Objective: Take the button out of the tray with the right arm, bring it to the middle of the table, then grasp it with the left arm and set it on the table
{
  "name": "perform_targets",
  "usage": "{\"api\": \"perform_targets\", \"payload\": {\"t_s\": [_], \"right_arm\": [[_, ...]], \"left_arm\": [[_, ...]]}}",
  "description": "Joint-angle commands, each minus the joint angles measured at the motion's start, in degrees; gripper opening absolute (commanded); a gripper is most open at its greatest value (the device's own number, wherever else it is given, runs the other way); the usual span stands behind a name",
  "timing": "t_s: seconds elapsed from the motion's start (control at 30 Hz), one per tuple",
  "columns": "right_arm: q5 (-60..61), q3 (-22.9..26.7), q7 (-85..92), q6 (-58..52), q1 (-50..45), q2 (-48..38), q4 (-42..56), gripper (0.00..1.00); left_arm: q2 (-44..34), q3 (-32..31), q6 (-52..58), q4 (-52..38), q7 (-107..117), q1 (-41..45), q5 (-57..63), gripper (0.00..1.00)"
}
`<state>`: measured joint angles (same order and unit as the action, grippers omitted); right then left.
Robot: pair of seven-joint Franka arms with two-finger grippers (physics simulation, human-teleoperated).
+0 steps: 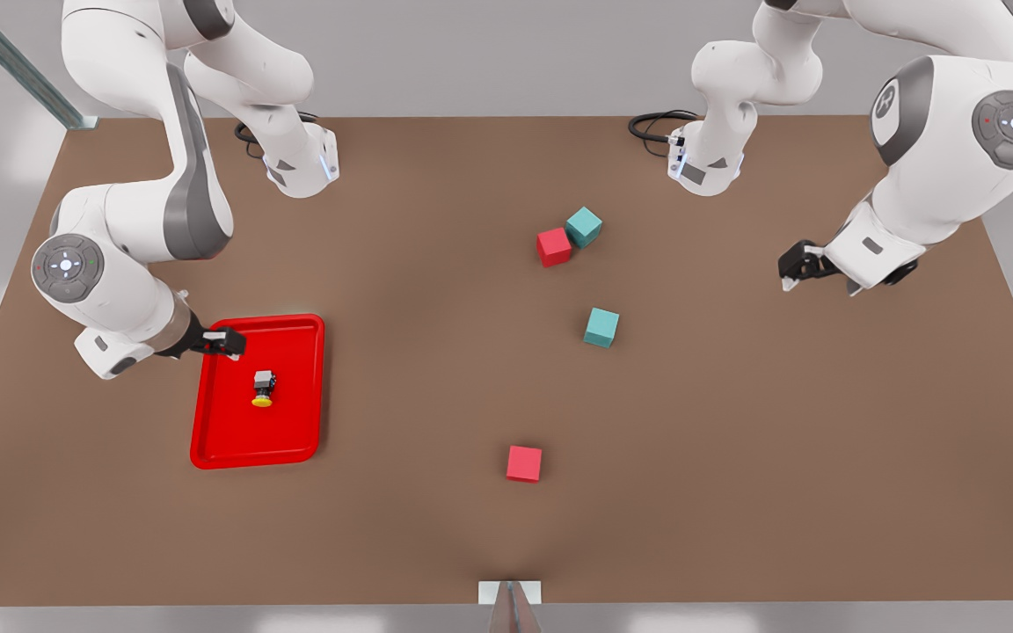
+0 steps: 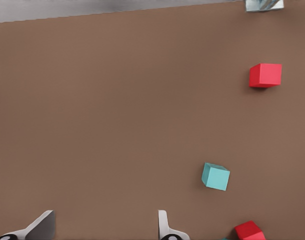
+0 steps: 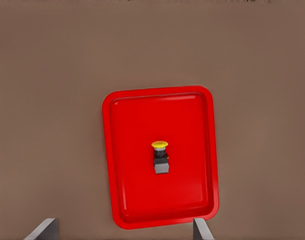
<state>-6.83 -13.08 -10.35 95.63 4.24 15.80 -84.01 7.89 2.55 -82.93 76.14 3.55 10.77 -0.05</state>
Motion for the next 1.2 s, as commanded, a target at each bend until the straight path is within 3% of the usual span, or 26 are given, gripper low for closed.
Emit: {"api": "perform_targets", "payload": {"t_s": [0.0,0.27,0.4,0.5,0.67,0.8,1.03,1.17], "right_arm": [[0.41,-0.02,-3.18,0.79,0.15,-0.06,0.07,1.00],[-0.29,-0.11,0.77,0.17,2.70,5.03,3.06,1.00],[-0.11,-0.28,1.30,2.45,4.19,14.08,2.62,1.00],[-0.29,-0.19,8.06,10.45,6.65,16.72,-1.94,1.00],[-2.84,-0.11,11.58,31.45,9.56,15.76,-18.47,1.00],[-2.84,-0.11,16.06,41.74,9.47,15.84,-23.74,1.00],[-3.10,-0.02,17.38,51.93,9.91,15.84,-27.34,1.00],[-3.01,-0.19,16.95,52.20,9.12,15.84,-27.70,1.00]], "left_arm": [[-0.06,0.00,-1.62,-0.02,3.48,-0.05,0.14,1.00],[0.64,-0.09,-1.35,-0.02,3.48,0.04,0.14,1.00],[0.99,-0.18,-1.27,-0.02,3.48,0.04,0.14,1.00],[1.08,-0.18,-1.27,-0.02,3.57,0.04,0.14,1.00],[1.34,-0.18,-1.27,-0.02,3.57,0.04,0.14,1.00],[1.34,-0.53,-1.27,0.77,3.57,-0.05,0.05,1.00],[1.43,-0.53,-1.27,1.12,3.57,-0.05,0.05,1.00],[1.52,-0.53,-1.53,1.65,3.65,-0.05,0.05,1.00]]}}
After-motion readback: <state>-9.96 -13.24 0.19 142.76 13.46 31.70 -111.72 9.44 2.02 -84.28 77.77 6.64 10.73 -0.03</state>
